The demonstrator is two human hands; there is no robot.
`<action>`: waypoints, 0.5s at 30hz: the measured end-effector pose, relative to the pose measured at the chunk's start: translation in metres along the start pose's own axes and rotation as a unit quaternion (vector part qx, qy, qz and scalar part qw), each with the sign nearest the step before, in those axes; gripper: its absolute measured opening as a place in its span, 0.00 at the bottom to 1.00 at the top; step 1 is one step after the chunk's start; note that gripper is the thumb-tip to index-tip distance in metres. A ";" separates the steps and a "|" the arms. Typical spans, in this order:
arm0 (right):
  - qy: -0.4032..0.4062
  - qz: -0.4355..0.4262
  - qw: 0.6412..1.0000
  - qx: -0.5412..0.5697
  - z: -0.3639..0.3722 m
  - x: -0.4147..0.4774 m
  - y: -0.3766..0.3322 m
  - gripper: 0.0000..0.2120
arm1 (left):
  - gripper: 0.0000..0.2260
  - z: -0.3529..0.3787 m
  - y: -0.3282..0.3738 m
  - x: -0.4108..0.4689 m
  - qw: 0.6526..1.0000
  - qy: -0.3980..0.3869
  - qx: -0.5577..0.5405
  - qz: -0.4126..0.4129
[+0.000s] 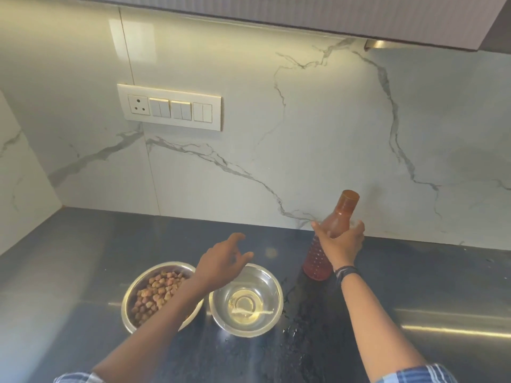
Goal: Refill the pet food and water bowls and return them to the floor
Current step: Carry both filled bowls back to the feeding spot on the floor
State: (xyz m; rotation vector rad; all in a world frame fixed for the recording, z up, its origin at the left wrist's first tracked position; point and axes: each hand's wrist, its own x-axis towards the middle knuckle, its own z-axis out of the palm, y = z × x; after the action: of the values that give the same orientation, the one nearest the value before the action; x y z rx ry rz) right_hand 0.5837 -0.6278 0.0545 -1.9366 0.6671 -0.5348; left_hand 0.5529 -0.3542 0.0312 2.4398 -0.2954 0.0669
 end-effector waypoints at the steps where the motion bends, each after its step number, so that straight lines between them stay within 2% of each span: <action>1: 0.021 0.012 1.000 0.005 -0.001 -0.013 -0.001 0.55 | 0.24 0.000 -0.001 -0.004 1.000 0.013 -0.010 -0.009; 3: 0.045 0.013 0.999 0.001 0.000 -0.041 0.007 0.50 | 0.24 0.001 -0.003 -0.015 0.999 0.043 -0.026 -0.021; 5: 0.027 0.025 0.999 0.006 0.004 -0.076 0.021 0.45 | 0.24 0.002 -0.009 -0.030 0.996 0.075 -0.037 -0.030; 11: -0.175 0.063 0.982 -0.018 0.022 -0.160 0.068 0.41 | 0.20 0.002 -0.039 -0.087 0.968 0.213 -0.048 -0.127; 13: -0.214 0.094 0.972 -0.030 0.026 -0.177 0.081 0.41 | 0.19 -0.002 -0.051 -0.103 0.953 0.242 -0.033 -0.177; 15: -0.237 0.124 0.963 -0.032 0.028 -0.189 0.087 0.35 | 0.21 -0.006 -0.064 -0.118 0.941 0.246 -0.021 -0.229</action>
State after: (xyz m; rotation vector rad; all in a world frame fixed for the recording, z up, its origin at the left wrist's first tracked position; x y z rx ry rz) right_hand 0.4399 -0.5181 -0.0514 -1.9064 0.6035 0.1101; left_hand 0.4526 -0.2792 -0.0186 2.2932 0.4870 0.4502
